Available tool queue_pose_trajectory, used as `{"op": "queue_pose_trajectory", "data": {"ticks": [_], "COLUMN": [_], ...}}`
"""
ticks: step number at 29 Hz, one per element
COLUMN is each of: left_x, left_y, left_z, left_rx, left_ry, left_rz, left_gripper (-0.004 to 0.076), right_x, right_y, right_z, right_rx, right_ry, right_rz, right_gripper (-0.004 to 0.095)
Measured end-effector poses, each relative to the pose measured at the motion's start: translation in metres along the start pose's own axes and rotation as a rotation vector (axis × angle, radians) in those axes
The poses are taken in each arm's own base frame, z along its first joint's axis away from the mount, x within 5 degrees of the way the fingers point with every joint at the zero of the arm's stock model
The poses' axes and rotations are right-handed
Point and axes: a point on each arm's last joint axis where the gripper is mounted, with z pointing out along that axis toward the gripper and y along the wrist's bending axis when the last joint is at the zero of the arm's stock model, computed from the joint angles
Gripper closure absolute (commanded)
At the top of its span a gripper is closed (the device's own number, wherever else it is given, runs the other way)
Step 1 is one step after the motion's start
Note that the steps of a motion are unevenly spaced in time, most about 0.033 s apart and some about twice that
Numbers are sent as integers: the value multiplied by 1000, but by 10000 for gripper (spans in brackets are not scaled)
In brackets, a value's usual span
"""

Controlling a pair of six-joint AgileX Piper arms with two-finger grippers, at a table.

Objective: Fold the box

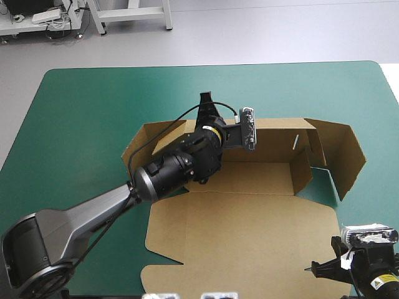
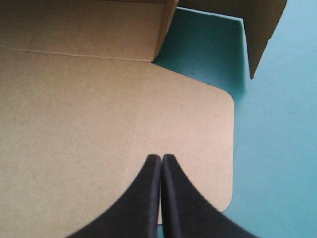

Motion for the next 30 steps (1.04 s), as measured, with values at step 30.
{"op": "queue_pose_trajectory", "data": {"ticks": [30], "left_x": [13], "left_y": [-57], "left_z": [-3], "left_rx": [-152], "left_ry": [-23], "left_rz": [105], "left_gripper": [733], "right_x": [-254], "right_y": [-49], "right_z": [50], "right_rx": [-10], "right_ry": [-61], "right_rz": [121], "right_gripper": [921]}}
